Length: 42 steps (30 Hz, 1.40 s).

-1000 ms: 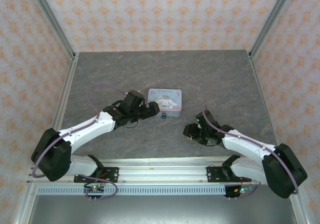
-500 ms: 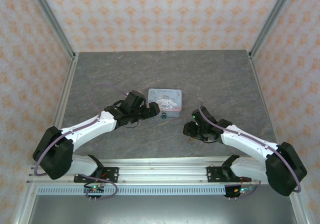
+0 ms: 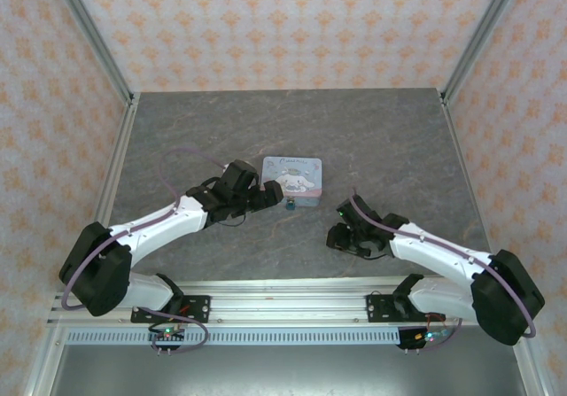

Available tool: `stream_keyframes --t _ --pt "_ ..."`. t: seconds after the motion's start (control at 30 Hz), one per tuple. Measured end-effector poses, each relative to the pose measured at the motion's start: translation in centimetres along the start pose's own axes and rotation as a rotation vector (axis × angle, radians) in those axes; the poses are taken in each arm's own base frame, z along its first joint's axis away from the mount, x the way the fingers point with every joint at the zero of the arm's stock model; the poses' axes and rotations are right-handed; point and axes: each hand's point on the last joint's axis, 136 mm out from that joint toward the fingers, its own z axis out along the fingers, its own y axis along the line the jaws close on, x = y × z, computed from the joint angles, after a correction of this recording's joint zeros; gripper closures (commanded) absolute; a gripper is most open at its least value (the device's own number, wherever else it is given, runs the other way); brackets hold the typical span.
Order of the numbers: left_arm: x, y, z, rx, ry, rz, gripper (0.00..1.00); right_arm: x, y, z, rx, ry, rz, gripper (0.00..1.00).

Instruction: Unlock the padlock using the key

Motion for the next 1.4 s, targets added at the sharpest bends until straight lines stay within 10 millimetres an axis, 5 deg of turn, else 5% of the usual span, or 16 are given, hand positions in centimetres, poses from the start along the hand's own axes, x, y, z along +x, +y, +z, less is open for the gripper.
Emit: stream_keyframes --t 0.27,1.1,1.4 --pt "-0.1 0.1 0.0 -0.004 -0.005 0.003 0.00 0.8 -1.2 1.2 0.040 0.031 0.027 0.52" --pt "-0.2 0.1 0.0 -0.008 -0.011 0.003 0.00 0.0 0.1 1.9 0.121 0.103 0.085 0.55" --pt "-0.2 0.1 0.0 -0.008 -0.010 0.003 0.00 -2.9 4.7 2.4 -0.079 0.003 0.059 0.57"
